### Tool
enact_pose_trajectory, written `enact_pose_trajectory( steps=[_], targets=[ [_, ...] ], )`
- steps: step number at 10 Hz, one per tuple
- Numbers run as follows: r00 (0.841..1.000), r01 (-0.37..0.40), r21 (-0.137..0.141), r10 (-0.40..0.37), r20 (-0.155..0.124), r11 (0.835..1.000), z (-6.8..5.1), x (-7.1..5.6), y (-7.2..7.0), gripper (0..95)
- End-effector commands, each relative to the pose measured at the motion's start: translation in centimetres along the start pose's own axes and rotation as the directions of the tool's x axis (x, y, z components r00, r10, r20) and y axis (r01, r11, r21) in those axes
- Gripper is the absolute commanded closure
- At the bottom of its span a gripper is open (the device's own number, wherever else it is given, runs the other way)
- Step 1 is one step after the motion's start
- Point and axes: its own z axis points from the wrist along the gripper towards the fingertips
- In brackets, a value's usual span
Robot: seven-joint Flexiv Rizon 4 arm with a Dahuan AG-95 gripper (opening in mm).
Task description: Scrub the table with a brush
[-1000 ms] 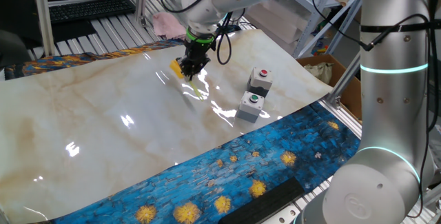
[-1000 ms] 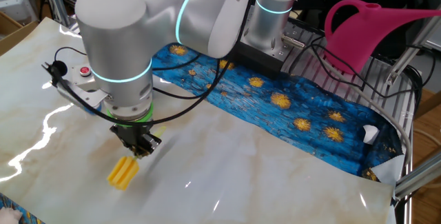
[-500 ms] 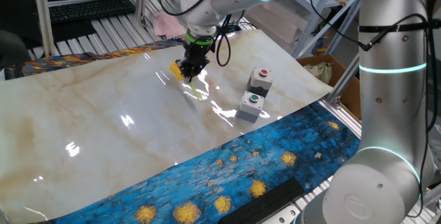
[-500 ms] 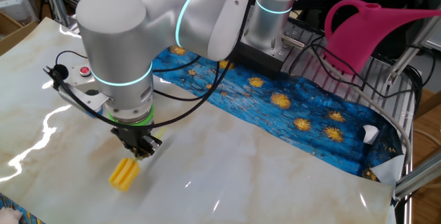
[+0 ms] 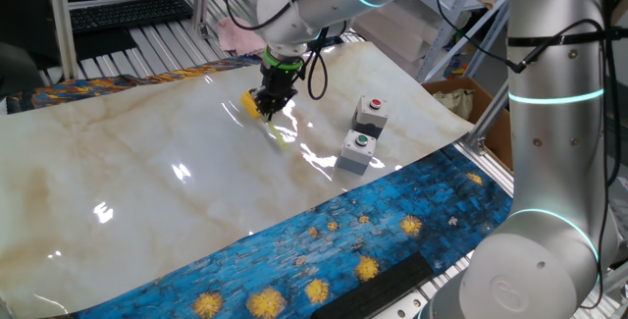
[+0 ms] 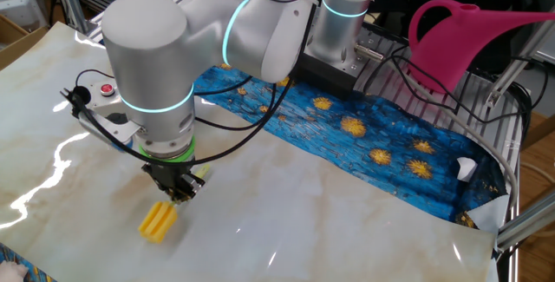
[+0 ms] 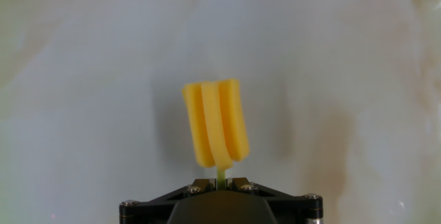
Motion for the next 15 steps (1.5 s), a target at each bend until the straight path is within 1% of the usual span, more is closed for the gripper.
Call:
enact_pose_trajectory(
  steps=[1, 4, 8, 9, 11, 14, 15],
  targets=[
    [1.0, -0.001, 0.001, 0.001, 0.004, 1.0, 0.2, -0.1, 0.0, 95.0],
    [1.0, -0.009, -0.007, 0.009, 0.001, 1.0, 0.4, -0.1, 0.1, 95.0],
    [1.0, -0.029, -0.011, 0.029, -0.001, 1.0, 0.4, 0.0, 0.9, 95.0],
    [0.999, -0.034, -0.015, 0.034, -0.007, 0.999, 0.4, 0.0, 1.2, 95.0],
    [0.999, -0.039, -0.027, 0.038, -0.027, 0.999, 0.4, 0.1, 1.7, 95.0],
    [0.998, -0.05, -0.032, 0.049, -0.039, 0.998, 0.5, 0.2, 2.7, 95.0],
    [0.997, -0.056, -0.037, 0.054, -0.047, 0.998, 0.6, 0.3, 3.1, 95.0]
  ],
)
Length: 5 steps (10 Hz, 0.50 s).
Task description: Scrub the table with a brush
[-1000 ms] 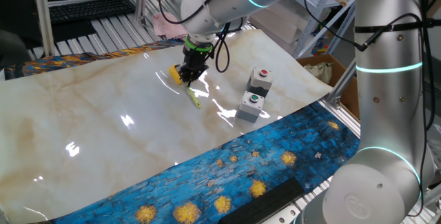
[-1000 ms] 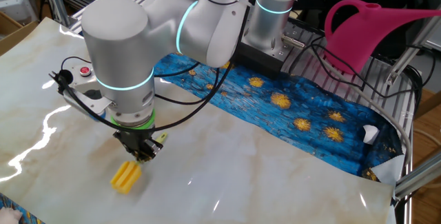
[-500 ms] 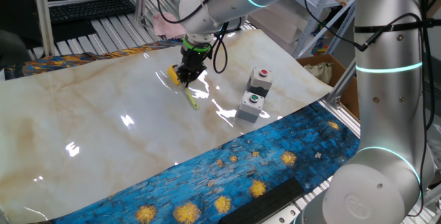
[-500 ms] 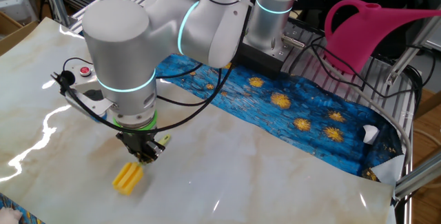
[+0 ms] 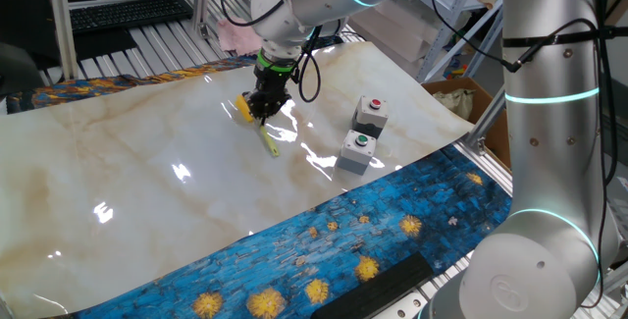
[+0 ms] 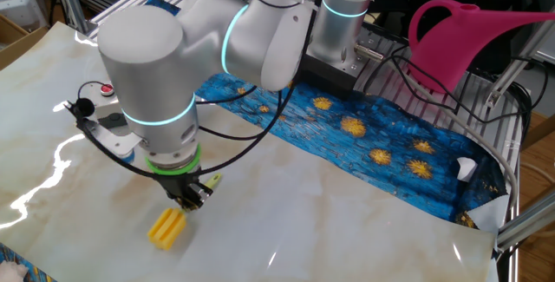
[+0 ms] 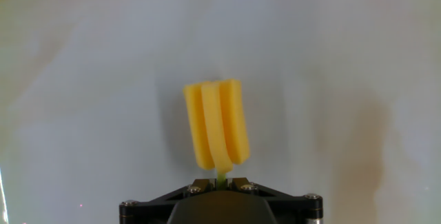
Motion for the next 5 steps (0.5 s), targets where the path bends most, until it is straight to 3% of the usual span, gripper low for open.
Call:
enact_pose_trajectory(
  steps=[1, 5],
  targets=[
    [1.0, -0.008, -0.012, 0.007, -0.018, 1.0, 0.0, 0.3, 0.7, 95.0],
    [0.998, -0.027, -0.028, 0.025, -0.051, 0.999, 0.1, 0.8, 2.3, 95.0]
  ],
)
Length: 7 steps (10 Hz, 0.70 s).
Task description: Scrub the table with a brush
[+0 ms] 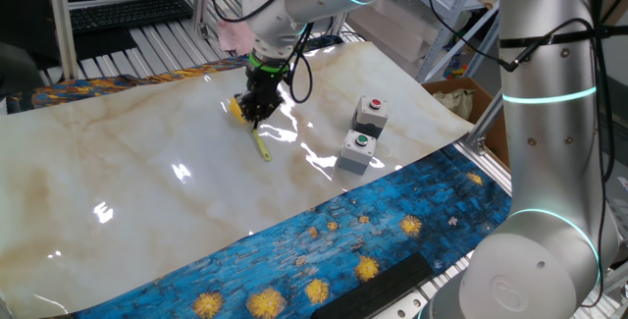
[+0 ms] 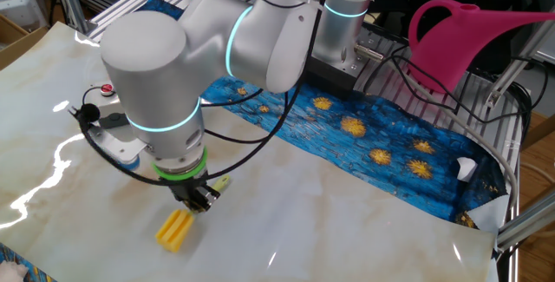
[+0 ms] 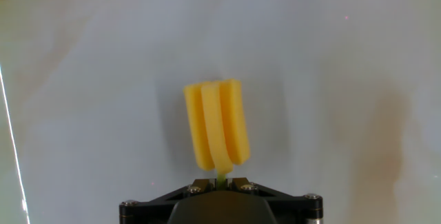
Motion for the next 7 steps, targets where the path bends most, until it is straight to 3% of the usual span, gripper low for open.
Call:
enact_pose_trajectory(
  steps=[1, 3, 7],
  targets=[
    [1.0, -0.009, -0.007, 0.009, -0.023, 1.0, -0.1, 0.4, 0.9, 95.0],
    [0.999, -0.022, -0.015, 0.021, -0.039, 1.0, -0.2, 0.7, 1.8, 95.0],
    [0.998, -0.047, -0.017, 0.046, -0.044, 0.999, 0.1, 1.5, 3.5, 95.0]
  ],
)
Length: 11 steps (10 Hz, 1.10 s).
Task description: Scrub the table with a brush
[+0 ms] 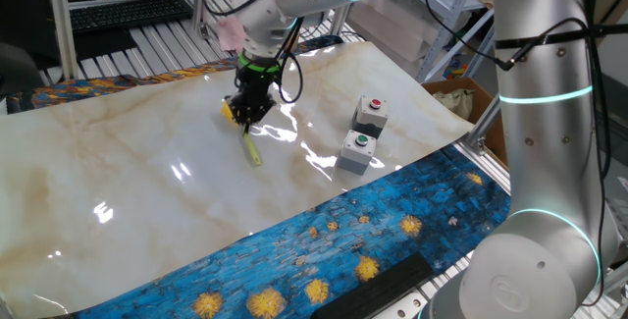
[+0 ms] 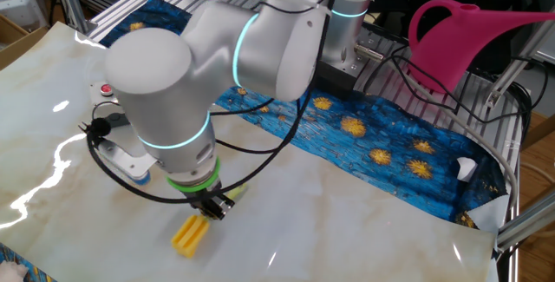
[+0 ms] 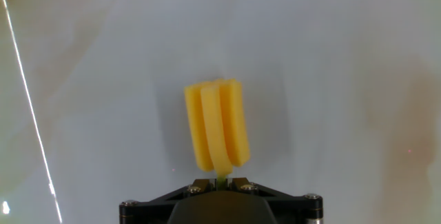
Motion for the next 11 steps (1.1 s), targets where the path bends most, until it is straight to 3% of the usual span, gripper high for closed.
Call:
enact_pose_trajectory(
  steps=[1, 11],
  targets=[
    [1.0, -0.009, -0.007, 0.009, -0.004, 1.0, 0.1, 0.5, 0.7, 95.0],
    [0.996, -0.091, -0.037, 0.09, -0.017, 0.995, 1.1, 2.5, 5.2, 95.0]
  ],
)
